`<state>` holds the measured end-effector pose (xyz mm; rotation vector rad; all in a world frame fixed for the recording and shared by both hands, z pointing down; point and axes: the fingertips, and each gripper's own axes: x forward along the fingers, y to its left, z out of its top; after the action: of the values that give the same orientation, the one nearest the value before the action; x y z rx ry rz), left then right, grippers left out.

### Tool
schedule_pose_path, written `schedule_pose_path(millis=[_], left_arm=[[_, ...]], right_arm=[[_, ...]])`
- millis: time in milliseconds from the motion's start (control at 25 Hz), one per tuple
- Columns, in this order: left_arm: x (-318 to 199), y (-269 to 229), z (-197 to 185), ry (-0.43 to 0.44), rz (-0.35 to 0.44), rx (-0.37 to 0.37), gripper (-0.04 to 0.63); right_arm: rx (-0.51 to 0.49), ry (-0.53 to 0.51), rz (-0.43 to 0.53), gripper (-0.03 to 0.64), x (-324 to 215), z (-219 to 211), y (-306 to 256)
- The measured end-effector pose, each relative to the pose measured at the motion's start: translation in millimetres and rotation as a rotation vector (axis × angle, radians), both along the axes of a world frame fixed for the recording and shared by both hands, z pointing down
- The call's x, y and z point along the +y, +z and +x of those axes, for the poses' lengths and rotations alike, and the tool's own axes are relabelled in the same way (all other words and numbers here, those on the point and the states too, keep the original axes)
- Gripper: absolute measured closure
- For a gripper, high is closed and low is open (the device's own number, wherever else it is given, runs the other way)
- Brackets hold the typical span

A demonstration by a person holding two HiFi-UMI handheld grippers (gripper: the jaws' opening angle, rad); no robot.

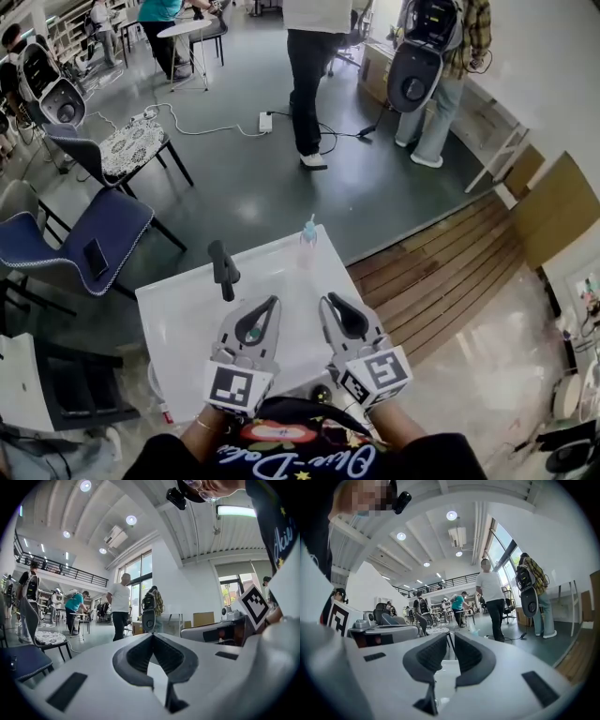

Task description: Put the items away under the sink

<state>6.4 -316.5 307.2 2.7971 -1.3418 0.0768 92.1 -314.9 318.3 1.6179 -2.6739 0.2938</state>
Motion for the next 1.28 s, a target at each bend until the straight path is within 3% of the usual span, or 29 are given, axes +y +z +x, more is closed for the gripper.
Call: schedule_pose_path(millis=[400,1280], left_arm=[[-4,2,-6,0.0,-0.009,-0.003,0.588],[-15,6,-16,0.008,-0.022,0.001,0.588]], right_arm=[[0.001,0.004,-0.016,0.494,-9,-7,7],[0.075,0.072,-0.047,0.451,-42,-7,34]])
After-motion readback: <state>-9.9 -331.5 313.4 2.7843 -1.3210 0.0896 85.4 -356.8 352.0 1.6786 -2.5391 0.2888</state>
